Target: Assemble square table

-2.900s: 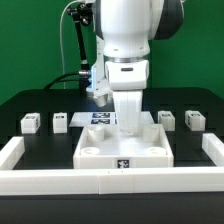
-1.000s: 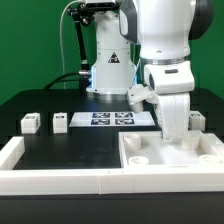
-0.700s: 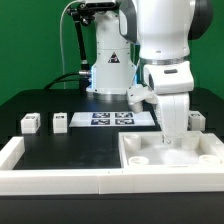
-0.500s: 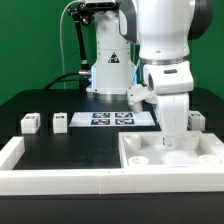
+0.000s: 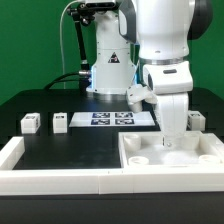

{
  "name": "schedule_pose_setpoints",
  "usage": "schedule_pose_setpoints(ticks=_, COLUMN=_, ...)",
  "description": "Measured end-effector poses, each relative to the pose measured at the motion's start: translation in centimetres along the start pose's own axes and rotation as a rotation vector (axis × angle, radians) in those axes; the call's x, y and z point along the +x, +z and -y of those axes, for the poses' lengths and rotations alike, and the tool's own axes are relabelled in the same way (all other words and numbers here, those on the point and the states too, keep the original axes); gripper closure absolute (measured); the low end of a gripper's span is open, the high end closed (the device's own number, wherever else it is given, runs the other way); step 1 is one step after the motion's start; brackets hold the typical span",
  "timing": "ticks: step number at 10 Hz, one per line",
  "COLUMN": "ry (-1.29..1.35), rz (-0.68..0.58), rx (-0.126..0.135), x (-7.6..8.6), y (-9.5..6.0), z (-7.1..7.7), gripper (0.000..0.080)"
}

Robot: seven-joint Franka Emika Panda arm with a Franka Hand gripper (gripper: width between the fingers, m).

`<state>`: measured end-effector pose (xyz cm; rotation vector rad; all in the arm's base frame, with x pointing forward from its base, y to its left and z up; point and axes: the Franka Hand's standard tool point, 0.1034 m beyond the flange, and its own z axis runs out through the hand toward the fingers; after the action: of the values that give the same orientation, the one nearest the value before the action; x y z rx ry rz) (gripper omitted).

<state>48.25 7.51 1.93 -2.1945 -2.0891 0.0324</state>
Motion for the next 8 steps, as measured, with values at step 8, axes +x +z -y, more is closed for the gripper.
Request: schedule_pose_setpoints(ticks=8, ry=0.401, rz=0.013, rx=-0.059, x=1.6, y=-3.9, z=2.3, gripper=0.0150)
